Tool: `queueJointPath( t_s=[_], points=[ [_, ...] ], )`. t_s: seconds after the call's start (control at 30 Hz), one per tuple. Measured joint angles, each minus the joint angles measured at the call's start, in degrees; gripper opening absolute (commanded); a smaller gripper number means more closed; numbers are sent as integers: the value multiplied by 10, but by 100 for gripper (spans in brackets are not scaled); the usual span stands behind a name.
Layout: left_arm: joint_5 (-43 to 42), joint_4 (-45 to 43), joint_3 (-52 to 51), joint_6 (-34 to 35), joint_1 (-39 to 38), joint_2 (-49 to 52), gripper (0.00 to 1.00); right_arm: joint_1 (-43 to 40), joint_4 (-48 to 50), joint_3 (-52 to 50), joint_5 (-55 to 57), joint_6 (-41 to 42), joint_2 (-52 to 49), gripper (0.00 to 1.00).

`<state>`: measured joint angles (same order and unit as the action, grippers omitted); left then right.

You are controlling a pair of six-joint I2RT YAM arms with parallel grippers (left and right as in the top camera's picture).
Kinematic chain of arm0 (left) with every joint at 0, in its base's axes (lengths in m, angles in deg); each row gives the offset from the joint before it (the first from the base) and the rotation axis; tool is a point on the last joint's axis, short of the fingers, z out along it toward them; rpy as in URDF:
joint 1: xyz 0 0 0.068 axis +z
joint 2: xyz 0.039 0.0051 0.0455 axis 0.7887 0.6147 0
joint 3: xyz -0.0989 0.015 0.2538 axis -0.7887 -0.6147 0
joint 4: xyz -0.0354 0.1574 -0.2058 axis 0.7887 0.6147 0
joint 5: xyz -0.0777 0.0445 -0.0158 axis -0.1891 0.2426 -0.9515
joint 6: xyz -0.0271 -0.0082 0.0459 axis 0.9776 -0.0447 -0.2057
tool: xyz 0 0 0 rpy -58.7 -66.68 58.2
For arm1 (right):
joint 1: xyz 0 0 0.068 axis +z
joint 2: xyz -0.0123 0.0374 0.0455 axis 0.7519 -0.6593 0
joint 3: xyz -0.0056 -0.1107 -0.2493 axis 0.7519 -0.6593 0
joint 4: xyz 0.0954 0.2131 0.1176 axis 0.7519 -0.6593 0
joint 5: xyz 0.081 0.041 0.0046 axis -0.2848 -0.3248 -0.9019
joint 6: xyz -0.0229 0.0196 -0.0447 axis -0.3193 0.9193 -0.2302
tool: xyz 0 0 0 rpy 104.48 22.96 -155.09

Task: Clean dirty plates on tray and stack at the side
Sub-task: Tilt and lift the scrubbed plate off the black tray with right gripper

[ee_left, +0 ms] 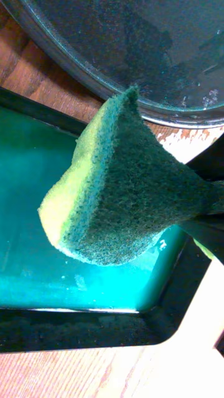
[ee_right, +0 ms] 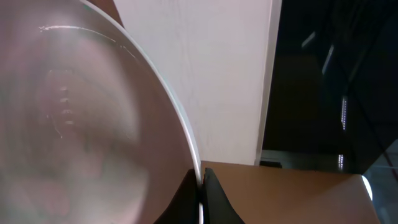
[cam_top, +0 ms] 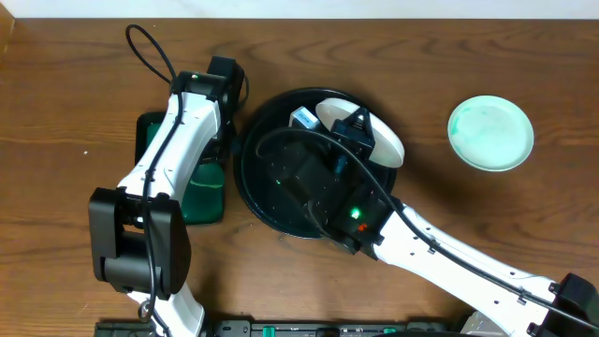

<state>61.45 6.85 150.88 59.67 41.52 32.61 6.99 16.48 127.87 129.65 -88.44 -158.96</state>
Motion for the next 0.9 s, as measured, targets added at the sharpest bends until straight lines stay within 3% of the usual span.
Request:
queueJointPath(
  t_s=[0.9],
  points=[
    [0, 5, 0, 0, 0, 0, 17, 24, 51, 0, 27, 39, -5, 1]
  ],
)
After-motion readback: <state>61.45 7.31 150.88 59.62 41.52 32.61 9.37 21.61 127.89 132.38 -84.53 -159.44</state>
